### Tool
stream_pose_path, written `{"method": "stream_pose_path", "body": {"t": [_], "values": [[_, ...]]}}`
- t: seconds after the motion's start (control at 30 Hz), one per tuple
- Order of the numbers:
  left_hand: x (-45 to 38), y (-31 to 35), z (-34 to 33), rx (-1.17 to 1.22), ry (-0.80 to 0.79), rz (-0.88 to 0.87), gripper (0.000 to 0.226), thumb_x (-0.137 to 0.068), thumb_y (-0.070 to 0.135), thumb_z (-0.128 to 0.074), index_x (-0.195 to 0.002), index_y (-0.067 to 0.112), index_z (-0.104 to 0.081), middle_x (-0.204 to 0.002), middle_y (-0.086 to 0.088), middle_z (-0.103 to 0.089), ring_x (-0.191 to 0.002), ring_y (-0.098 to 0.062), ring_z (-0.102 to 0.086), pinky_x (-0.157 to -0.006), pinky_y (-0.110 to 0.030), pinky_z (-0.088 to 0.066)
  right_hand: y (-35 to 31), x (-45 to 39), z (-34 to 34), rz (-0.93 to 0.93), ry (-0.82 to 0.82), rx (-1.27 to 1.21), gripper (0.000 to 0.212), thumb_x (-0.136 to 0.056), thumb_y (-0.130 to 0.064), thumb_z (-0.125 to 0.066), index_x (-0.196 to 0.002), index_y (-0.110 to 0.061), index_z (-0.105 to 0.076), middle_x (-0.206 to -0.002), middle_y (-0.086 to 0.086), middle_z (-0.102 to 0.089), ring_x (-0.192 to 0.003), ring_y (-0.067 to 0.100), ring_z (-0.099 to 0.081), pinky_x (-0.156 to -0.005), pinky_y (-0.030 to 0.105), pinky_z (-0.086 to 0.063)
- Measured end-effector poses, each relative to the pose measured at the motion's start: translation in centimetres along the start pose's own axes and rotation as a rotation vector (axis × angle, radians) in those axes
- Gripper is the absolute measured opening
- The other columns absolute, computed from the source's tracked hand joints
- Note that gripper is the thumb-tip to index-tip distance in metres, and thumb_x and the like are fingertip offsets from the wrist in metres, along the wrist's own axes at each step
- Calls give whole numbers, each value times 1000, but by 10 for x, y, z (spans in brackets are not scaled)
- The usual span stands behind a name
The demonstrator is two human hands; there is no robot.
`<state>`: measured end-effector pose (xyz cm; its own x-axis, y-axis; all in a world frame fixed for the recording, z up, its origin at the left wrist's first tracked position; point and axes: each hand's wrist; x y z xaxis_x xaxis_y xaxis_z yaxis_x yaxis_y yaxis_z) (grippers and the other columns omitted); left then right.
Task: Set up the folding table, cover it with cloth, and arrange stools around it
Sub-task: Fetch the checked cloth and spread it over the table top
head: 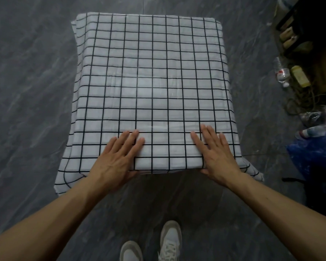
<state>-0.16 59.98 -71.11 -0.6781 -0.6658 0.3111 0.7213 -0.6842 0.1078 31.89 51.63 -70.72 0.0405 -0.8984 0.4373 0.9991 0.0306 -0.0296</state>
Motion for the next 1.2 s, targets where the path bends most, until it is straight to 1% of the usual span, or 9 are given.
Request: {"method": "stream_pose_path", "body": {"t": [0.13,0.3,0.43,0.53,0.6,0.7,0.8,1.03,1.2], "values": [[0,-1,-7,-22,-14,6,104,-85,63,-54,-158,24,9,-165,-4,17,-151,-24,18,-120,-45,3,24,7,-7,-97,13,4,139,-63,-46,-87,-154,-32,17,-160,6,28,-147,28,26,-118,62,-3],[-1,4,-4,-30,-23,25,113,-76,65,-65,-159,19,-3,-166,-9,7,-152,-28,9,-118,-46,-1,48,15,-11,-103,42,-92,138,-59,-22,-90,-157,-29,8,-163,14,18,-149,34,17,-119,51,-7],[-9,22,12,10,-107,92,110,-77,85,-38,-157,25,9,-164,-8,18,-152,-30,14,-122,-50,-4,43,14,0,-112,-63,-54,143,-58,-57,-84,-154,-31,18,-159,10,31,-145,30,32,-117,58,7],[-23,33,41,51,-57,152,91,-82,82,-29,-152,25,-22,-160,-8,-20,-146,-30,-21,-117,-46,-29,39,10,19,-40,-73,-84,142,-57,-75,-74,-153,-32,21,-156,8,37,-142,28,36,-119,55,11],[-33,36,56,50,-52,157,85,-83,78,-30,-149,24,-27,-156,-8,-28,-142,-28,-29,-113,-45,-33,37,3,32,4,-54,-109,136,-60,-81,-66,-154,-31,20,-157,7,36,-143,27,35,-119,51,11],[-53,34,66,53,-46,163,84,-87,75,-32,-153,23,-24,-163,-10,-19,-149,-30,-19,-119,-46,-25,35,-17,48,21,13,-146,116,-75,-79,-52,-155,-29,16,-158,6,33,-145,23,33,-120,46,10],[-80,30,73,85,-45,144,82,-91,70,-35,-156,25,-15,-166,-7,-5,-152,-27,-6,-123,-44,-14,36,-46,60,-18,48,-187,99,-89,-65,-50,-157,-25,10,-160,8,28,-147,24,28,-122,44,6],[-172,13,108,143,-7,65,85,-92,62,-46,-157,26,-6,-166,-5,6,-153,-25,4,-124,-42,-8,59,-130,103,-89,114,-239,73,-99,-35,-48,-157,-14,-8,-164,13,7,-151,27,13,-123,45,-2],[-246,7,138,190,48,5,86,-92,59,-51,-157,24,-6,-166,-5,5,-152,-26,3,-124,-41,-7,96,-186,143,-179,155,-288,86,-93,-37,-62,-157,-14,-9,-164,13,5,-151,27,10,-124,42,-4]]}}
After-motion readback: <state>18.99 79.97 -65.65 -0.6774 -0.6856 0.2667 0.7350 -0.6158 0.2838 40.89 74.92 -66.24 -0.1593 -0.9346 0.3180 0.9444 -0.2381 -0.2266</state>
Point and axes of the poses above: each hand's wrist, its own x-axis away from the middle knuckle, its own z-axis out of the back of the hand, y = z × x
